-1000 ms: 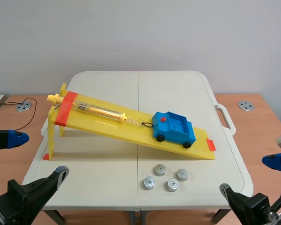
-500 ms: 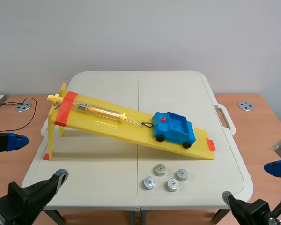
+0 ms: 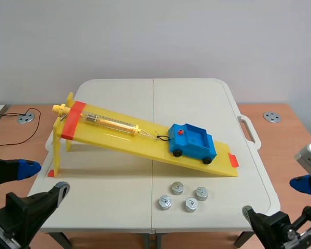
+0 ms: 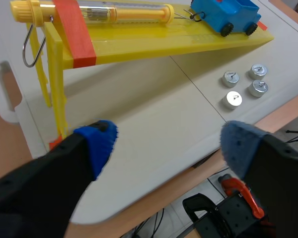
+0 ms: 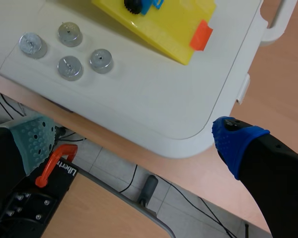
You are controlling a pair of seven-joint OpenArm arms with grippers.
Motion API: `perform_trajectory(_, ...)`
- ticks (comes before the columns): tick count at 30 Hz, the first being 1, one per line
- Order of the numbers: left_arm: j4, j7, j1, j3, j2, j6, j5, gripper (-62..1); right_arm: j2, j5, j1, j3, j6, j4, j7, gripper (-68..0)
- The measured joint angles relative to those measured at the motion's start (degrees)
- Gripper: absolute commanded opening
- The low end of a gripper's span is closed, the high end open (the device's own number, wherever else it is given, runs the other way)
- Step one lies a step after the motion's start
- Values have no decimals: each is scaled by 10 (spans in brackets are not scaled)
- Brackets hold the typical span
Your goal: Place the four metal weights on the blue cart on the ramp.
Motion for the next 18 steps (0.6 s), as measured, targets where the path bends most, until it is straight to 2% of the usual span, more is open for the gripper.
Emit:
perform_trajectory(5,0,3,0,0,22,0,0,-384,0,0,19,-17,2,0,-7,-17)
perform_trajectory(12,0,28,-10,0,63,0,0,-569,-2,0,57,-84,2,-12,-9,-17)
perform_trajectory(13,0,32,-12,0,69,0,0,-585,-4,0,64,-92,2,-16,-9,-31)
perform_trajectory(18,-1,64,-26,0,91,0,0,-584,-23,-15,94,-117,2,-25,-11,-158)
